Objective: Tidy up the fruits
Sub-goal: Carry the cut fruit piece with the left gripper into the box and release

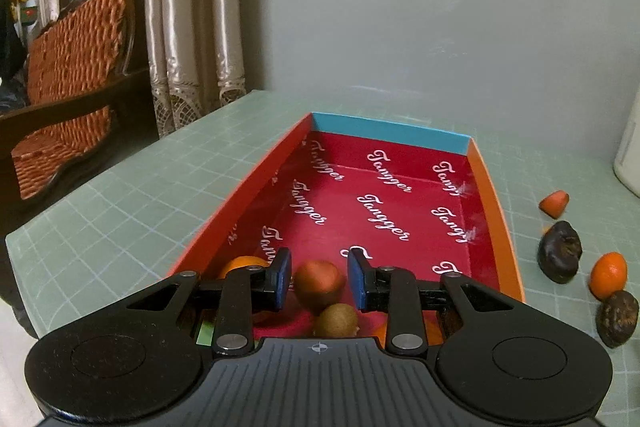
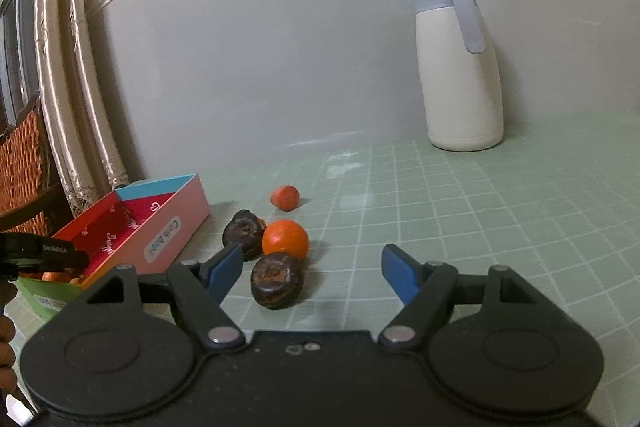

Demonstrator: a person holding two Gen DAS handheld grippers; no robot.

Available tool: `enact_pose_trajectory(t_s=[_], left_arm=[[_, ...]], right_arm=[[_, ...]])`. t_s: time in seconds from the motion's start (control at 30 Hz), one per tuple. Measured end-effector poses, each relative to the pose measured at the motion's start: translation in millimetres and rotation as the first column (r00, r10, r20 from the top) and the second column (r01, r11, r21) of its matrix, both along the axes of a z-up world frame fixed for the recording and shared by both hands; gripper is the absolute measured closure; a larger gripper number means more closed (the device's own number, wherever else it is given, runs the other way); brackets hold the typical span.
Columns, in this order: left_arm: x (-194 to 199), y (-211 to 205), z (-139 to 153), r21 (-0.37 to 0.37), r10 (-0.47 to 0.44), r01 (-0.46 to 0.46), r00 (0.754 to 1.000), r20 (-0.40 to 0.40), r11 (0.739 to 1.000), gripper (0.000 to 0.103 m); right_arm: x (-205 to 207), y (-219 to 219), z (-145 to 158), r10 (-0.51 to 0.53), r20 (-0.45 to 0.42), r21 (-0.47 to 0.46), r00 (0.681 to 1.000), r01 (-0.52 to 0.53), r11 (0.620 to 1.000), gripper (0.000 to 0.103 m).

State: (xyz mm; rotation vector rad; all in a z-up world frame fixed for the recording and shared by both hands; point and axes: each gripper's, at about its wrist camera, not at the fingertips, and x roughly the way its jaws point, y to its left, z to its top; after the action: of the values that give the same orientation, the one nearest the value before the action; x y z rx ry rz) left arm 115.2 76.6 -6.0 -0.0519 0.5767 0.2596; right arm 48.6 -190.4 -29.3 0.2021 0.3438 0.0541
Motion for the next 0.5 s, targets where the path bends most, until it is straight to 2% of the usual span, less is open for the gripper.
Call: enact_pose_trajectory(t_s=[0.3, 0.5], left_arm=[[0, 4, 2, -0.033, -0.003, 0.003, 1.0, 0.002, 0.999, 0.069], [-10, 6, 5, -0.058, -0.025, 0.027, 0.999, 0.032, 0.998, 0.053]], right_arm=[[3, 6, -2, 0.022, -0.015, -0.003, 1.0, -0.022, 1.0, 0.026], [7, 11, -4, 0.032, -0.023, 0.001, 0.999, -0.032, 0.999, 0.026]])
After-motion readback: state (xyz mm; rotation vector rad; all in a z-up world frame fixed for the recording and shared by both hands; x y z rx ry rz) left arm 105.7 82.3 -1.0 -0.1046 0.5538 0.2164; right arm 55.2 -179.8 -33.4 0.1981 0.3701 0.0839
